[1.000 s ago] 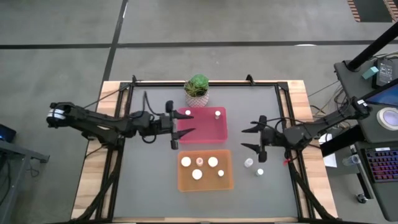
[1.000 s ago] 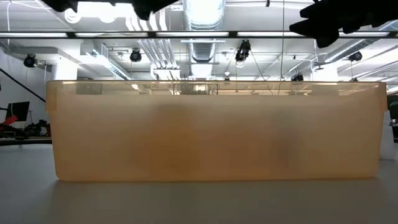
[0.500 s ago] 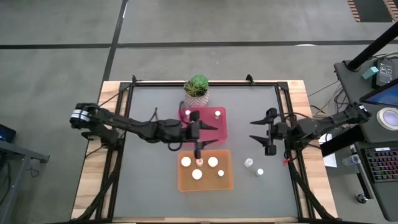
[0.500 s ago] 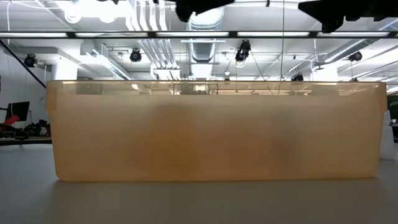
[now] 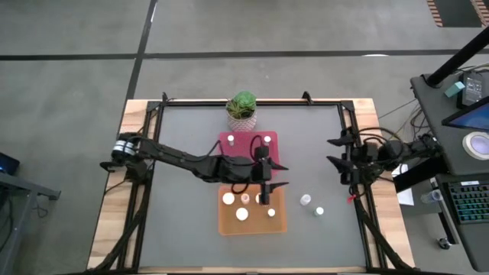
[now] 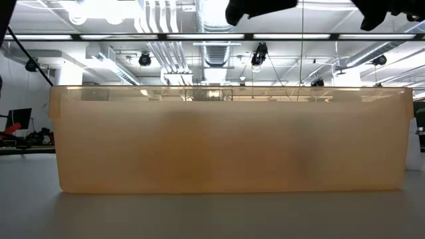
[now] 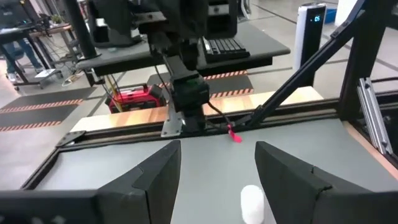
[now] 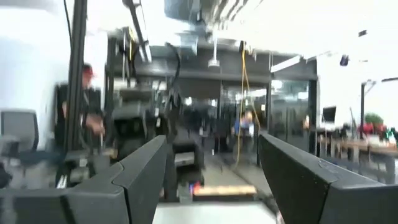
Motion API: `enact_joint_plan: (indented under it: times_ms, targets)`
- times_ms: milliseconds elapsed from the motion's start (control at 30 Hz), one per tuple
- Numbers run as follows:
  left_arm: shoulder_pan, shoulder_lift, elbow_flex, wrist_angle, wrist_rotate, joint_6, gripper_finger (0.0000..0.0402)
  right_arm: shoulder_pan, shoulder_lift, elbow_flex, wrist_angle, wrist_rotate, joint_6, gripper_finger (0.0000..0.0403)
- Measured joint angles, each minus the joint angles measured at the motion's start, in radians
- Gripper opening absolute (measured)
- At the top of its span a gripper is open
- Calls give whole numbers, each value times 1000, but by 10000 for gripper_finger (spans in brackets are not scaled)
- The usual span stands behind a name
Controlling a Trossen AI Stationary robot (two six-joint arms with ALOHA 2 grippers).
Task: Pick and place medicine bottles into bin by pill shape (circle, oval)
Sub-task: Put the white tablet bottle into the pink bin
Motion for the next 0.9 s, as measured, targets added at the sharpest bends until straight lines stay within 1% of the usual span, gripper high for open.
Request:
enact_joint_plan:
  times_ms: [133, 333, 433, 533, 633, 900]
  targets:
    - [-7, 74, 74, 5, 0, 0, 191, -1, -22, -36, 40, -3, -40, 247]
    - [-10, 183, 203, -1, 7, 0, 191, -1, -36, -33, 52, -26, -70, 247]
    - [-12, 230, 266, -27, 21, 0, 191, -1, -37, -25, 47, -25, -77, 247]
    - [-14, 267, 323, -98, 24, 0, 191, -1, -40, -18, 53, -24, -77, 247]
    - [-14, 305, 361, -128, 24, 0, 191, -1, -43, -17, 47, -18, -71, 247]
    - [-14, 399, 426, -128, 24, -3, 191, -1, -41, -10, 34, -18, -57, 247]
